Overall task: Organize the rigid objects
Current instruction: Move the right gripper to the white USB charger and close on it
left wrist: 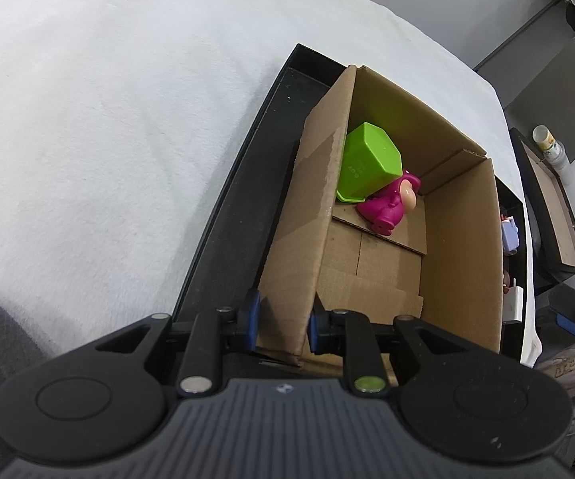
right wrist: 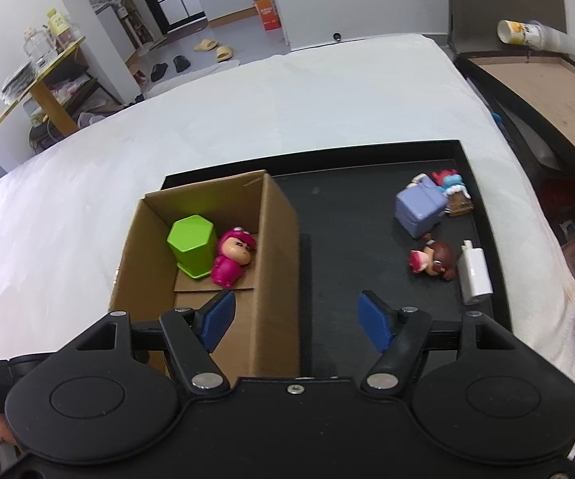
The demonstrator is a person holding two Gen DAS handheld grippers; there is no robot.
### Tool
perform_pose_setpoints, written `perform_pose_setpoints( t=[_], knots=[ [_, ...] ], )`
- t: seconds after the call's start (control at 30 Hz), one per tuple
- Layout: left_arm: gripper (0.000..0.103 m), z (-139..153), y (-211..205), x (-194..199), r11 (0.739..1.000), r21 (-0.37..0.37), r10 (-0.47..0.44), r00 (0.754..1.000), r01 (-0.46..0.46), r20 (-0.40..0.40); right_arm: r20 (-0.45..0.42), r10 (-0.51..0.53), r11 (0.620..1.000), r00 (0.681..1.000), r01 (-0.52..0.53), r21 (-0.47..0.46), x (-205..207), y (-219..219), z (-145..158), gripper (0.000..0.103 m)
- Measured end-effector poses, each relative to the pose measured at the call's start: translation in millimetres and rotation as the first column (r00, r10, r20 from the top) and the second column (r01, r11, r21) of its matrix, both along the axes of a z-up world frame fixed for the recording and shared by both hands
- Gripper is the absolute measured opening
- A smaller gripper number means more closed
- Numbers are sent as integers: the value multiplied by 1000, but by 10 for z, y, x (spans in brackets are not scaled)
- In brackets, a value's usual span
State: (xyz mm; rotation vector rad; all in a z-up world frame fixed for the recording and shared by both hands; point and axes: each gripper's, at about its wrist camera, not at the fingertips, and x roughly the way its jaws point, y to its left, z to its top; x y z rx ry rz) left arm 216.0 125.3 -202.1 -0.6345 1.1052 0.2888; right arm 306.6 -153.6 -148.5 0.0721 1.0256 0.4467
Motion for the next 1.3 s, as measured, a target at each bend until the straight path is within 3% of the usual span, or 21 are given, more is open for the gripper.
perform_pose_setpoints(
  t=[0.6,1.1,1.3],
  knots=[
    [22,1,-53,18,999,22,27,1000,-26,-6,-17,-85,996,996,85,7,166,-710,-240,68],
    [22,-31,-48,54,998,28,48,998,-47,-27,-22,-107,994,994,106,-35,528,-930,-599,42],
    [22,-51,-58,63,998,28,51,998,-51,-32,-21,-108,992,994,106,-69,663,-929,-693,40]
  ],
)
